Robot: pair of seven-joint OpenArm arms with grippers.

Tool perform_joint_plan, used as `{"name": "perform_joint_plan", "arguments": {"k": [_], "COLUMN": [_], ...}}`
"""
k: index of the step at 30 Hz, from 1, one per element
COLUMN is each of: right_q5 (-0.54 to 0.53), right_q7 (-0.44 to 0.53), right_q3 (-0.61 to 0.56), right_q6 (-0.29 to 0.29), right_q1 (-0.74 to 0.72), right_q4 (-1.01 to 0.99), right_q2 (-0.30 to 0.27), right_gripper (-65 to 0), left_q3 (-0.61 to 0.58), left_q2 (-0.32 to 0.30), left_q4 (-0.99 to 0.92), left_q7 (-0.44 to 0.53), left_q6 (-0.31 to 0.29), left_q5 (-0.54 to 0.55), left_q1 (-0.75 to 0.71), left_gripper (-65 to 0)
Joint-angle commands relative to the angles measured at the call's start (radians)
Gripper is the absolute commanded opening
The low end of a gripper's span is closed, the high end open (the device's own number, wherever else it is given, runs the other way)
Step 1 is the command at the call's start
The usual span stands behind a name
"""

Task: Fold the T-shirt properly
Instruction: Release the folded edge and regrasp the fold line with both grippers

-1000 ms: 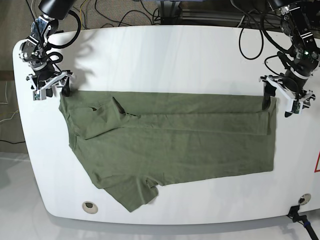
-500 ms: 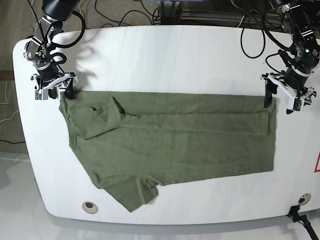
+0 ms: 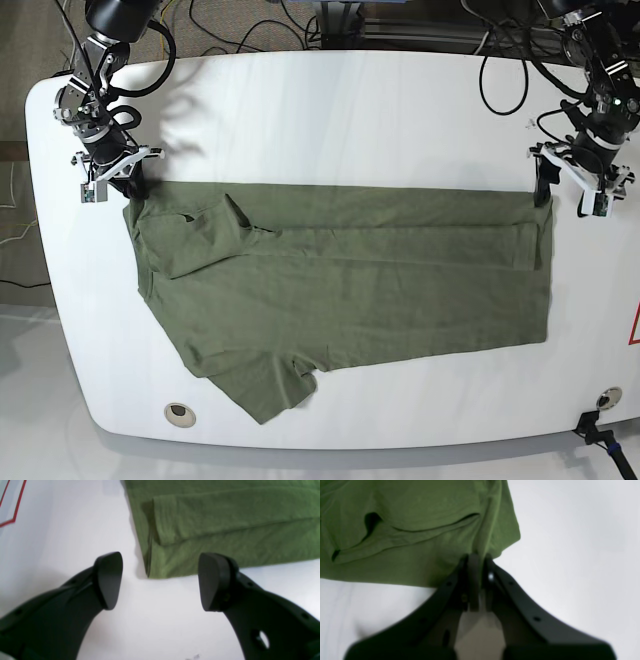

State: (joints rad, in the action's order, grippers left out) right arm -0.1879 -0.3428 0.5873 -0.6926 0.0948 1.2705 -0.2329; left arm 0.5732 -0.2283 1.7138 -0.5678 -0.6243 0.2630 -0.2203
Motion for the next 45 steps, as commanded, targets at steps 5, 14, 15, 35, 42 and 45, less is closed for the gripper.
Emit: {"name": "perform_joint_plan", "arguments": {"k": [5,14,15,35,42,45], "right_q5": [0.005,0.006,0.006,0.006,0.006,0.006], "right_q7": [-0.005,-0.003,-0.003,-0.003,-0.003,-0.002], "right_q3": [0.003,0.003,0.003,0.003,0.003,0.003], "right_q6": [-0.006,-0.006,-0.006,-0.006,-0.006,-0.006], "right_q1": [-0.005,0.010,0.010,0.012,0.013,0.038], "right_q4": [0.011,0.015,0.015,0.015,0.016,0.033], "right_q2": [-0.015,-0.015,-0.015,-0.015,-0.015,-0.015], "right_gripper": [-65.0,-65.0,-65.0,-65.0,-65.0,-65.0], "left_q3": [0.005,0.005,0.005,-0.057,-0.058,-0.060], "left_q2": [-0.018,-0.018,-0.019,-0.018,-0.018,-0.018], "left_q4": [-0.130,-0.298,-0.303,-0.490,-0.490,-0.479], "left_q7": [0.027,0.029,0.029,0.165,0.165,0.165], "left_q6": [0.004,0.004,0.004,0.004,0.005,0.005], "left_q5": [0.017,0.015,0.015,-0.069,-0.072,-0.072], "left_q1": [0.080,0.149,0.149,0.181,0.175,0.140], "left_gripper": [-20.9,-20.8,-20.8,-56.7,-65.0,-65.0]}}
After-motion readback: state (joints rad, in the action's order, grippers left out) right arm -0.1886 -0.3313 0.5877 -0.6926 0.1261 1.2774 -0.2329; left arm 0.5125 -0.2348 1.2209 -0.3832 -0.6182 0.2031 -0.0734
